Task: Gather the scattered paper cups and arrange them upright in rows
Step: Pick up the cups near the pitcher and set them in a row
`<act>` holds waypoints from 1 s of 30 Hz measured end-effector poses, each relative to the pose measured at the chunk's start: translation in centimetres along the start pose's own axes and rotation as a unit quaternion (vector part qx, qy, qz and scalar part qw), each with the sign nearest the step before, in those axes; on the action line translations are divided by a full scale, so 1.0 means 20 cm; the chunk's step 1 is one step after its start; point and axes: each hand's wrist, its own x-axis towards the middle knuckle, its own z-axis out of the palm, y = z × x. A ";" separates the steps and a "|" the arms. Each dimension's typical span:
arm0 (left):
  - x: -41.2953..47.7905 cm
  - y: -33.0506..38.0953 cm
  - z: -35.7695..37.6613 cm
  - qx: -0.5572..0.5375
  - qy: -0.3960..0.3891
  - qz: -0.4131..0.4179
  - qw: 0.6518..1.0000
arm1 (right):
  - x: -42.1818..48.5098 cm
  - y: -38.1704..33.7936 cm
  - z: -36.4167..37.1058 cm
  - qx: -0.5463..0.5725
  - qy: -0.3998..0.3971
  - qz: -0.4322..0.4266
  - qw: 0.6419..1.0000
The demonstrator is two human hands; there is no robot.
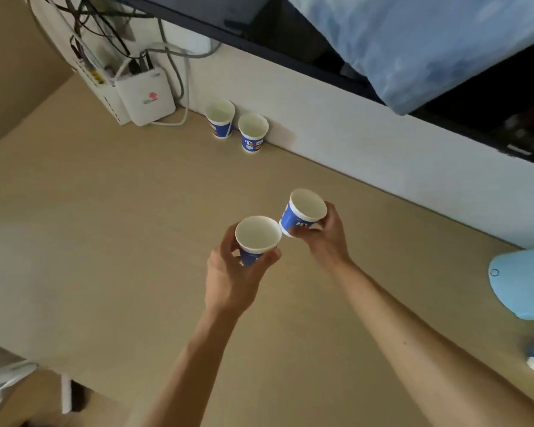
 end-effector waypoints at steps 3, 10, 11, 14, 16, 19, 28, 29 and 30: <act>0.19 -0.02 -0.03 0.012 0.012 0.035 0.999 | 0.26 0.01 0.13 -0.016 0.032 -0.027 0.999; 0.58 -0.09 -0.02 0.026 0.016 0.106 0.994 | 0.67 0.03 0.31 -0.034 0.093 -0.081 0.992; 0.62 -0.10 -0.01 0.031 0.014 0.112 0.993 | 0.71 0.04 0.33 -0.034 0.101 -0.088 0.990; 0.73 -0.14 0.02 0.024 0.006 0.136 0.990 | 0.81 0.07 0.35 -0.031 0.125 -0.114 0.985; 0.78 -0.16 0.04 0.016 -0.002 0.153 0.988 | 0.87 0.09 0.35 -0.034 0.133 -0.133 0.982; 0.83 -0.17 0.07 0.016 -0.012 0.179 0.984 | 0.92 0.09 0.36 -0.031 0.143 -0.165 0.975; 0.85 -0.27 0.09 0.022 -0.013 0.190 0.981 | 0.97 0.12 0.40 -0.046 0.179 -0.172 0.967; 0.85 -0.28 0.09 0.025 -0.013 0.190 0.981 | 0.98 0.11 0.40 -0.039 0.182 -0.166 0.968; 0.85 -0.28 0.09 0.029 -0.014 0.191 0.981 | 0.98 0.11 0.40 -0.033 0.185 -0.159 0.969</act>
